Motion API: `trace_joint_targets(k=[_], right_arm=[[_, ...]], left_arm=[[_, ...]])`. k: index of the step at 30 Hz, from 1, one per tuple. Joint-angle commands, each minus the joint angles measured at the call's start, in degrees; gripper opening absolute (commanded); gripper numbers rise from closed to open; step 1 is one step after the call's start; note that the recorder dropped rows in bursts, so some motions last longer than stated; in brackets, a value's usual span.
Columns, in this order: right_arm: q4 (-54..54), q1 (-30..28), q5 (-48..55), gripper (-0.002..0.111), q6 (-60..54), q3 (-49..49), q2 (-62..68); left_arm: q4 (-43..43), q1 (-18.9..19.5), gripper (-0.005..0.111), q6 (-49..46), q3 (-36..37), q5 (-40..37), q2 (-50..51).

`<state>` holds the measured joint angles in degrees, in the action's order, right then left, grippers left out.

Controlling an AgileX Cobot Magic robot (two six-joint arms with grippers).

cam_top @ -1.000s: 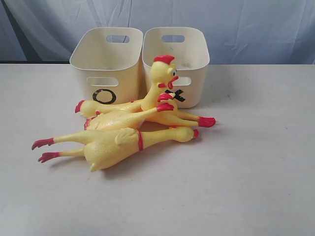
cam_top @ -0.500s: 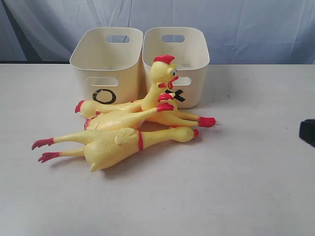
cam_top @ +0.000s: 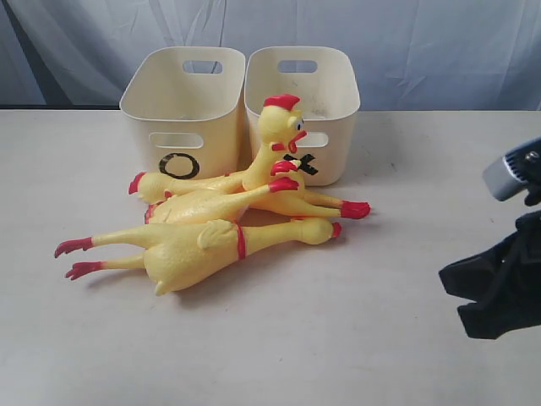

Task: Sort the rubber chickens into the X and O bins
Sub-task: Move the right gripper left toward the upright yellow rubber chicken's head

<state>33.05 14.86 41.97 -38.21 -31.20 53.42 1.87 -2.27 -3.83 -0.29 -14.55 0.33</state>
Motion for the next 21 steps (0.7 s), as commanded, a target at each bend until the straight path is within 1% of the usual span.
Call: trace_joint_targets(k=[1, 9, 12, 16, 18, 21], right_arm=[[-2.7, 3.2, -2.6, -0.001, -0.8, -3.3, 4.0], [-2.6, 6.7, -14.6, -0.001, 0.7, -3.9, 4.9], [-2.5, 8.9, -16.3, -0.001, 0.7, -3.9, 4.9], [-1.5, 13.8, -19.9, -0.001, -0.2, -4.5, 5.4], [-1.5, 17.7, -24.5, -0.001, -1.2, -6.4, 6.9], [-1.9, 21.5, -29.0, 0.000, -5.5, -10.5, 10.2]], left_arm=[[-0.4, 0.1, 0.000, 0.2, 0.3, 0.8, -0.3], [-0.4, 0.1, 0.000, 0.2, 0.3, 0.8, -0.3], [-0.4, 0.1, 0.000, 0.2, 0.3, 0.8, -0.3], [-0.4, 0.1, 0.000, 0.2, 0.3, 0.8, -0.3], [-0.4, 0.1, 0.000, 0.2, 0.3, 0.8, -0.3], [-0.4, 0.1, 0.000, 0.2, 0.3, 0.8, -0.3]])
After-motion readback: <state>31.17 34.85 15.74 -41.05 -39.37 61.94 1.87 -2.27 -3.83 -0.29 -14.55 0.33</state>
